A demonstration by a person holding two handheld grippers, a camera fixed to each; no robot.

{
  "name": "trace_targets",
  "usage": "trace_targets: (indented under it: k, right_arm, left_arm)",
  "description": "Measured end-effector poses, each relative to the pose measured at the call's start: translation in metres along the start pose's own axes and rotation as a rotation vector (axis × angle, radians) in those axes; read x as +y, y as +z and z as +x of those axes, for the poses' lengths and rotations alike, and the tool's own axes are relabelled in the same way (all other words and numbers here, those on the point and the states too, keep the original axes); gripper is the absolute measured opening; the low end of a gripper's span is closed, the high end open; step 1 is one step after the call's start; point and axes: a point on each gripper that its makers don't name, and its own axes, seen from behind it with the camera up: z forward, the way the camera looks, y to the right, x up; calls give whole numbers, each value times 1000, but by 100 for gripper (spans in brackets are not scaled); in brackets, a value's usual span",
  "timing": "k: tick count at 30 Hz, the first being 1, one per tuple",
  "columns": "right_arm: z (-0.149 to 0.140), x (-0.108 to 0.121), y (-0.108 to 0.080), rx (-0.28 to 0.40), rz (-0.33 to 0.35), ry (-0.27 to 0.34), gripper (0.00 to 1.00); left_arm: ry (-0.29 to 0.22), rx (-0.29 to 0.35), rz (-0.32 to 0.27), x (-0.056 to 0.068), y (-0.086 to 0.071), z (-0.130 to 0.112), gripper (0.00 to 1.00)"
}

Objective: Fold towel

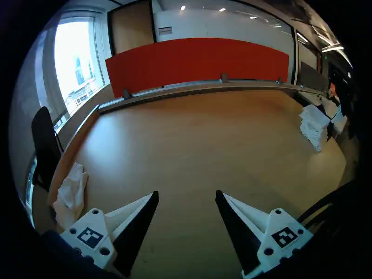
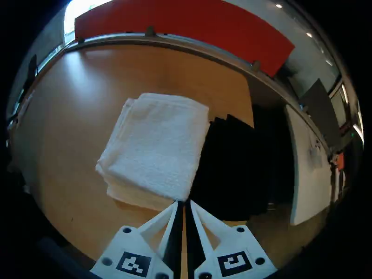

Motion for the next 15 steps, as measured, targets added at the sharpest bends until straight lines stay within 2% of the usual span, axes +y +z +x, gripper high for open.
trace_targets:
  k: [15]
  right_arm:
    - [-10, -1, 10, -26, -12, 17, 3]
  left_arm:
    - [4, -5, 7, -3, 0, 0, 91]
